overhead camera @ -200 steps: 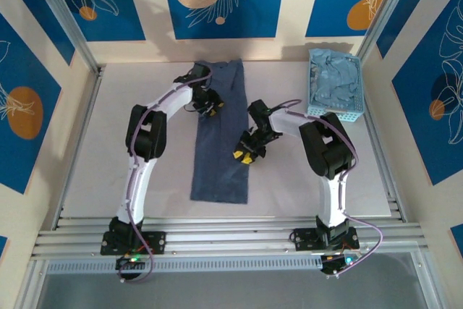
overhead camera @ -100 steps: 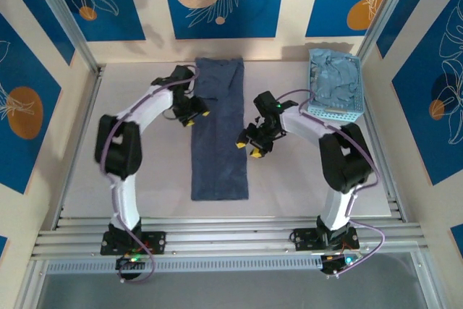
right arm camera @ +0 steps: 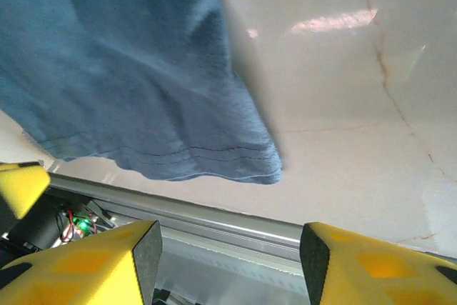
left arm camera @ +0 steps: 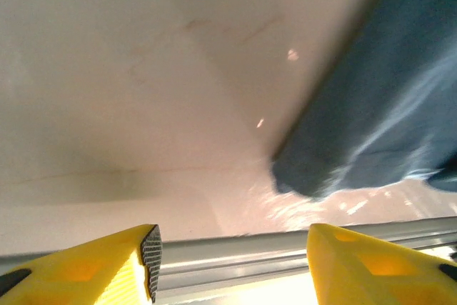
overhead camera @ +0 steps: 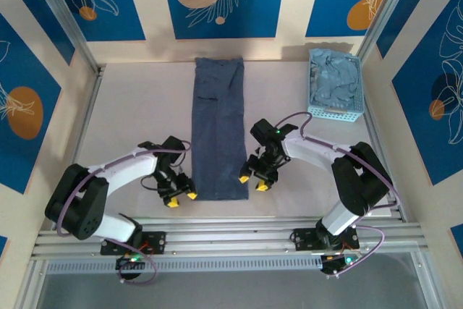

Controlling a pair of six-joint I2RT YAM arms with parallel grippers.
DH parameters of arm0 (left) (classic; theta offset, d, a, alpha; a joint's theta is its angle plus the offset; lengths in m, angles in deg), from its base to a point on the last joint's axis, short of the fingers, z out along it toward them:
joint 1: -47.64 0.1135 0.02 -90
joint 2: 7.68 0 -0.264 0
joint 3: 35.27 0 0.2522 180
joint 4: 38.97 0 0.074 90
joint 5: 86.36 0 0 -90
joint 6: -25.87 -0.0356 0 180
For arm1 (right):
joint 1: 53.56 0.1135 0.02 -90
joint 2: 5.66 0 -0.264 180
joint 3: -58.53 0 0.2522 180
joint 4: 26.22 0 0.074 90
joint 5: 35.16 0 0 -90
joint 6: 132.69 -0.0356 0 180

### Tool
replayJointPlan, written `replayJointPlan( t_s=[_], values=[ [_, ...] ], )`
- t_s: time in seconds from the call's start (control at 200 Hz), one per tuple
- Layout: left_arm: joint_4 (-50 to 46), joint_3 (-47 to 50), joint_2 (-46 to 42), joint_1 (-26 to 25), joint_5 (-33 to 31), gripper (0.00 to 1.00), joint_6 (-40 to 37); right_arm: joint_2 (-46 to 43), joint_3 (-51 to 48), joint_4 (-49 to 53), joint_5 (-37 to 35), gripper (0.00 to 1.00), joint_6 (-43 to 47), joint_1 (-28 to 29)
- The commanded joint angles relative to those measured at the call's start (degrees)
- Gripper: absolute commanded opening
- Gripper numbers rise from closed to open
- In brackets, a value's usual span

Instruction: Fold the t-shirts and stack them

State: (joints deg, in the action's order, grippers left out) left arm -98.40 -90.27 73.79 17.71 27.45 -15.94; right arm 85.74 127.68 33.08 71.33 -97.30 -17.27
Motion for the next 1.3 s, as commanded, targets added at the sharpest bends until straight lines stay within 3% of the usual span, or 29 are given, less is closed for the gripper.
replayJointPlan(
  t_s=[0.0, 0.225, 0.495, 0.875, 1.06, 1.29],
  values=[
    [7.52, 0.29, 1.28, -0.92, 1.85, 0.55, 3.87, 0.22, -1.16, 0.23, 1.8, 0.57, -2.45, 0.78],
    [11.28, 0.01, 6.12, -2.21, 3.41, 0.46, 3.77, 2.65, -1.24, -1.66, 2.05, 0.57, -4.96, 2.85],
    [12.21, -0.98, 8.28, -3.44, 3.52, 0.07, 3.8, 6.1, -1.7, -3.39, 2.4, 0.57, -6.69, 5.08],
    [10.89, -0.52, 7.43, -3.55, 4.01, 0.03, 2.45, 11.17, 1.03, -3.36, 0.33, 0.5, -8.15, 6.71],
    [10.0, -1.3, 7.82, -3.55, 4.79, 0.02, 1.11, 13.33, 3.62, -5.7, -0.27, 0.34, -7.82, 6.99],
    [9.25, -0.29, 8.2, -3.55, 5.14, 0.0, -1.16, 12.46, 8.32, -1.94, -5.57, 0.04, -6.44, 8.3]
  ],
)
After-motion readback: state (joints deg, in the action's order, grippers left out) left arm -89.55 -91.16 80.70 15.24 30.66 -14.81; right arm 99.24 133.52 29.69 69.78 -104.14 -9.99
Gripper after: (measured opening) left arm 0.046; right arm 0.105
